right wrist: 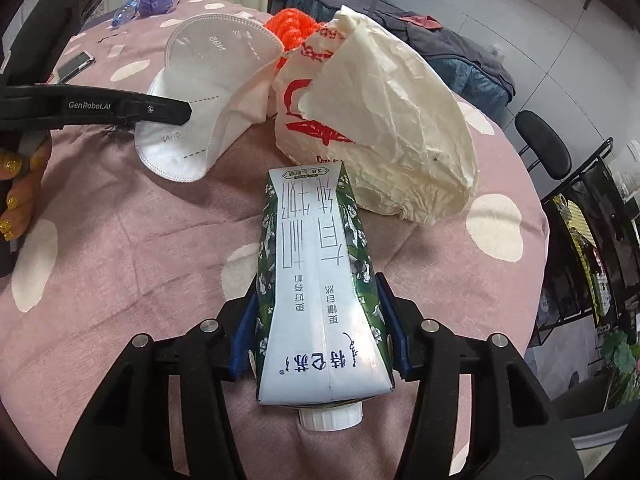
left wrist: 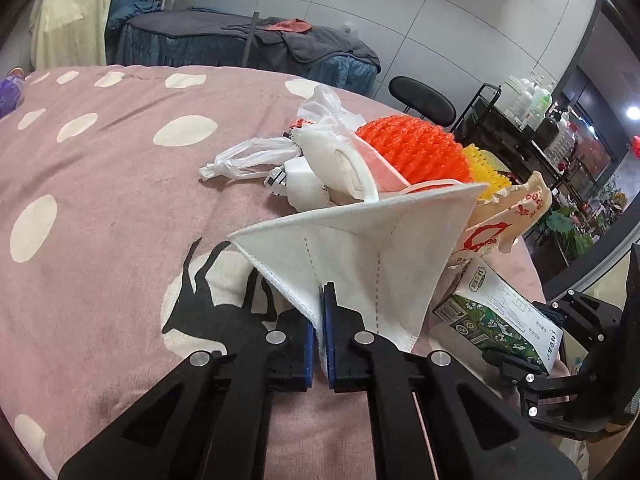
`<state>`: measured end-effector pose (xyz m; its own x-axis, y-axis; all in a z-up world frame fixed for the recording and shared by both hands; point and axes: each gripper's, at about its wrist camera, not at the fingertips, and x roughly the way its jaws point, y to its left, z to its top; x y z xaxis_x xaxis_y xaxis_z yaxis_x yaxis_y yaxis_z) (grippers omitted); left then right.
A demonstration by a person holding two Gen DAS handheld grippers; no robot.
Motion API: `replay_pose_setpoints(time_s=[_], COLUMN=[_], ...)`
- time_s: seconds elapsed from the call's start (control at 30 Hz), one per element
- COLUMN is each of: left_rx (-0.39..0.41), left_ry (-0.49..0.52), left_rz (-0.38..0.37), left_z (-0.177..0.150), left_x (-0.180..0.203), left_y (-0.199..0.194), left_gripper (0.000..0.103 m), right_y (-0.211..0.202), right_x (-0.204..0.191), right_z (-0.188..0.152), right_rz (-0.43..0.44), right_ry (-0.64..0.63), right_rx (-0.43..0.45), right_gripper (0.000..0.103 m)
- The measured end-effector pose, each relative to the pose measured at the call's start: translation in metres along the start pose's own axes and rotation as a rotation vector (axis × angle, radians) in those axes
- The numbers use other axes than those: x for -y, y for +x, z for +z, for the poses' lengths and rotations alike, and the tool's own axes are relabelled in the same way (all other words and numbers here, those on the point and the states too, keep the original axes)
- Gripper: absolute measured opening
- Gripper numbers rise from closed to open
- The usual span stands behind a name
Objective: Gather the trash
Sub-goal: 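Grasp the white face mask with the left gripper while the right grasps the milk carton, then carry the carton and mask over the bin and open both grippers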
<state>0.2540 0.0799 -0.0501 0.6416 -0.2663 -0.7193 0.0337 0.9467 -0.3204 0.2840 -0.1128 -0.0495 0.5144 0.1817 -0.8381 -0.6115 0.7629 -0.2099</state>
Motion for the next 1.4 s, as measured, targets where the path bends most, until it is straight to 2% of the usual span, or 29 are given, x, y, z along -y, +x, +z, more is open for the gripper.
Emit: replay_pose_setpoints(time_s=[0.33,0.6,0.77,0.9,1.13,1.4], left_rx=[0.117,0.173,0.211,0.228,0.229,0.186], left_ry=[0.075,0.075,0.122,0.155,0.264,0.376], left_rz=[-0.002,-0.051,-0.060,-0.107,-0.176,-0.285], left_z=[-0.026,-0.044,-0.055,-0.062,-0.073,-0.081], left_x=[0.020,0.036,0.055,0.076,0.125,0.186], left_y=[-0.055,-0.092,-0.111,-0.122,-0.118,-0.093], left_gripper=[0.003,0.003,0.003,0.003,0.003,0.003], right_y=[-0.045,-0.086,-0.110,-0.129,-0.155,-0.170], right_x=[-0.004,-0.014,-0.014,-0.008,0.025,0.086], right_z=[-0.026,-0.055,-0.074,-0.092,-0.147,-0.224], right_rz=[0.032,0.064,0.080,0.076,-0.007,-0.184], right_ry=[0.107,0.195,0.263,0.324,0.503,0.707], right_rx=[0.111,0.215,0.276,0.320,0.350,0.285], right_gripper=[0.053,0.053,0.053,0.053,0.053,0.053])
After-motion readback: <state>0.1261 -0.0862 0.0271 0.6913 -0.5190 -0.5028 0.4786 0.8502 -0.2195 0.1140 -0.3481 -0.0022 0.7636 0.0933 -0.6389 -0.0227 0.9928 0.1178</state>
